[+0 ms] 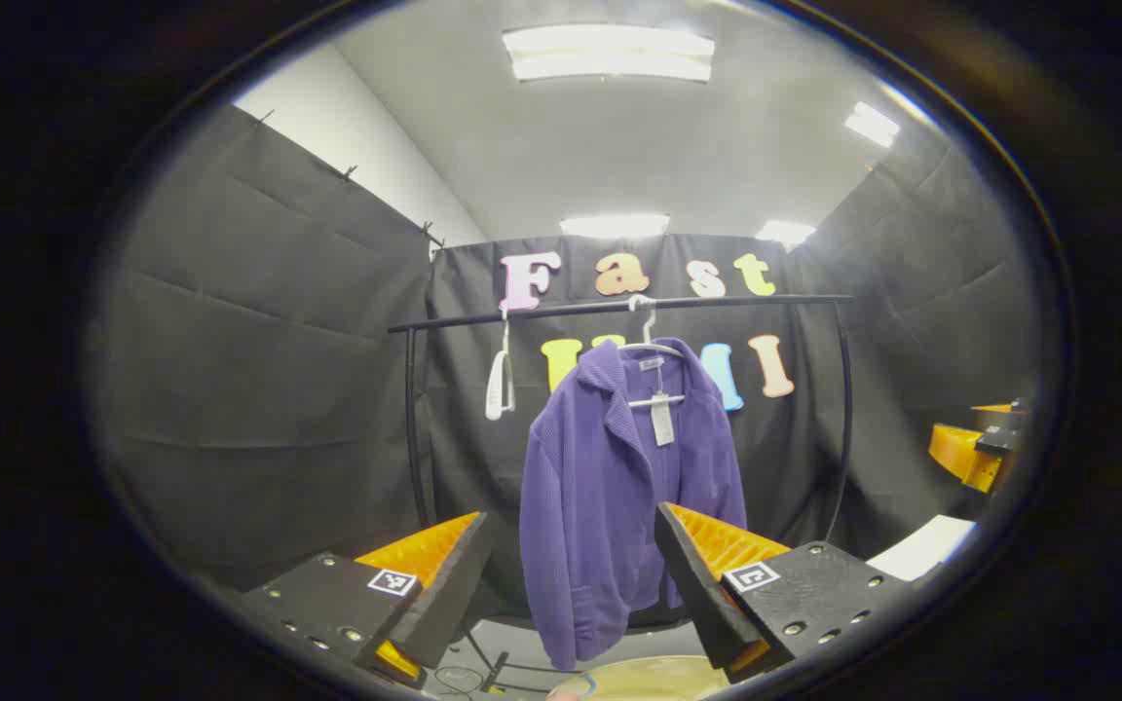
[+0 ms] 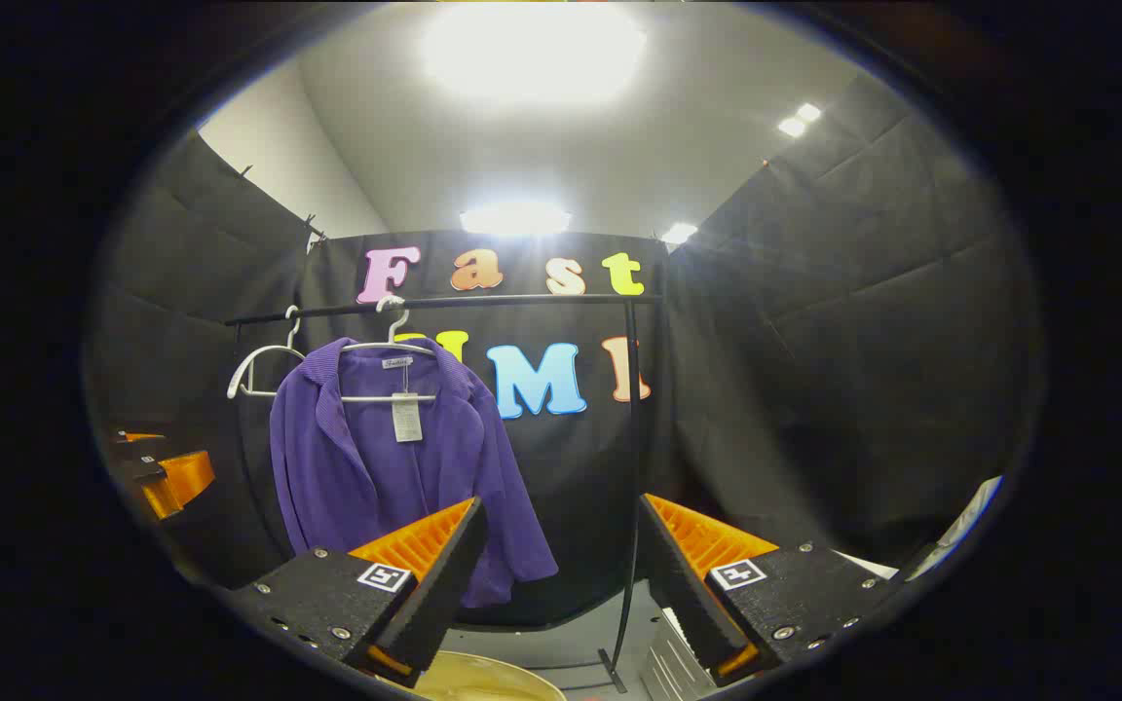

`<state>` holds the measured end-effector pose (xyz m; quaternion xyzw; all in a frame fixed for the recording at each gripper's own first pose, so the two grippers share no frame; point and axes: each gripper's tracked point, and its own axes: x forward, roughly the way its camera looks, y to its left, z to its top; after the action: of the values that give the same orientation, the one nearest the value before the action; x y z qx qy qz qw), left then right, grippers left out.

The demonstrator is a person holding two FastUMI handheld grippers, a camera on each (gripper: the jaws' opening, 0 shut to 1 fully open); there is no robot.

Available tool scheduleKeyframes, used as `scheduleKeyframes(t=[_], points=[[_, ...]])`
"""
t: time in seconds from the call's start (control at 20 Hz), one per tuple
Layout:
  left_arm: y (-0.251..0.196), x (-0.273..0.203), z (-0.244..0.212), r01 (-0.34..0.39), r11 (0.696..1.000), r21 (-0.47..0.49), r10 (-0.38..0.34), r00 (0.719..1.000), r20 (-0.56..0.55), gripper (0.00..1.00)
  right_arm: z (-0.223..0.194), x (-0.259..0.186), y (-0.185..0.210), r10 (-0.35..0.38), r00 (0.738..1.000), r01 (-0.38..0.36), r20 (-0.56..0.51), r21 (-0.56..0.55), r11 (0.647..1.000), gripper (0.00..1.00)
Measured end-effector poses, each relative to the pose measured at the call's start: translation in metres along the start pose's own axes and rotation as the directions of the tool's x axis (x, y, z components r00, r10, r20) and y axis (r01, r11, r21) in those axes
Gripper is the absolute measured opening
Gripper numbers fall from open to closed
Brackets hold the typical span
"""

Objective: Grasp the clothes on the hanger with both hands and then place them into the laundry hamper below.

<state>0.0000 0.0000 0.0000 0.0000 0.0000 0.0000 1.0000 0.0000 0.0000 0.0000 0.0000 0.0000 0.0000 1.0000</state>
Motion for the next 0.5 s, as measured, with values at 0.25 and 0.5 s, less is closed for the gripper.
scheduleKeyframes(t=[0.25, 0.5], points=[[-0.0016, 0.0023, 0.0018, 0.0, 1.0, 0.005, 0.0, 1.0, 0.009, 1.0, -0.0038, 0.0015, -0.0019, -0.001, 1.0, 0.001, -0.009, 0.001, 1.0, 0.95], [-0.0068, 0.0061, 0.0005, 0.01, 1.0, 0.005, -0.01, 1.0, 0.004, 1.0, -0.0071, 0.0081, -0.0045, -0.006, 1.0, 0.006, -0.018, 0.001, 1.0, 0.95]])
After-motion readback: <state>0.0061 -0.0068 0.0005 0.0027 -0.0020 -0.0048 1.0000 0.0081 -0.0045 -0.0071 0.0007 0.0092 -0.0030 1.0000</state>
